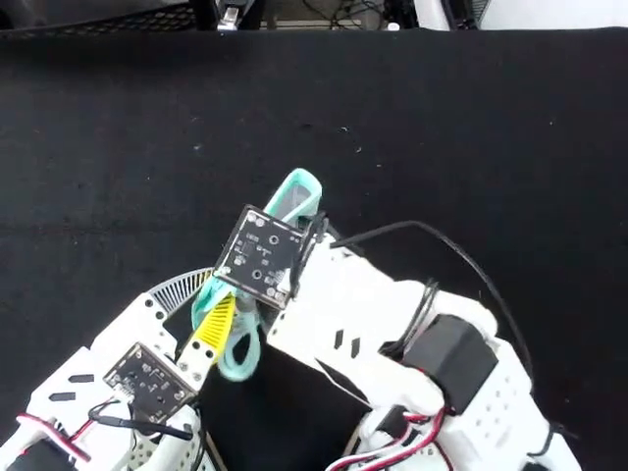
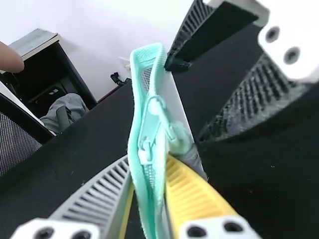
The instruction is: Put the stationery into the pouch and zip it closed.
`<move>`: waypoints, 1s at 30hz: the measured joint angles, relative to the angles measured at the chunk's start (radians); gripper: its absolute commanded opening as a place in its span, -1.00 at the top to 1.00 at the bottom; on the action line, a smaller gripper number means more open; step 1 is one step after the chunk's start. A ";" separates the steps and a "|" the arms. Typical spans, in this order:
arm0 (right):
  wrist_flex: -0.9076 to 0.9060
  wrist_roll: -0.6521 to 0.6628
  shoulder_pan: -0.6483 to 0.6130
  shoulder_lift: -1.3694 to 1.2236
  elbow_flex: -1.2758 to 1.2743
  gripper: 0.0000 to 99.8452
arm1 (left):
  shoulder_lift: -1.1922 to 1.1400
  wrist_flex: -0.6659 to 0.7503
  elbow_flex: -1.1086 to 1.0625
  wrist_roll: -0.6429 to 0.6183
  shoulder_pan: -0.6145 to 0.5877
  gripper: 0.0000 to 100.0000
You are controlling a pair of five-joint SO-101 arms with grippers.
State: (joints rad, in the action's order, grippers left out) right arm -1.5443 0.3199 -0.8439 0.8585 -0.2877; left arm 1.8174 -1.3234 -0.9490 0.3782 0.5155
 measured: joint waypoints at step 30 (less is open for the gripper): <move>0.384 -0.043 -0.051 0.321 -0.384 0.45 | 0.000 0.295 -0.164 -0.074 -0.117 0.94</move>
State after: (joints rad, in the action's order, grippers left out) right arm -1.1607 0.2770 -0.8945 1.1792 -0.6713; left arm 1.8174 -1.0288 -1.1132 0.3046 0.3989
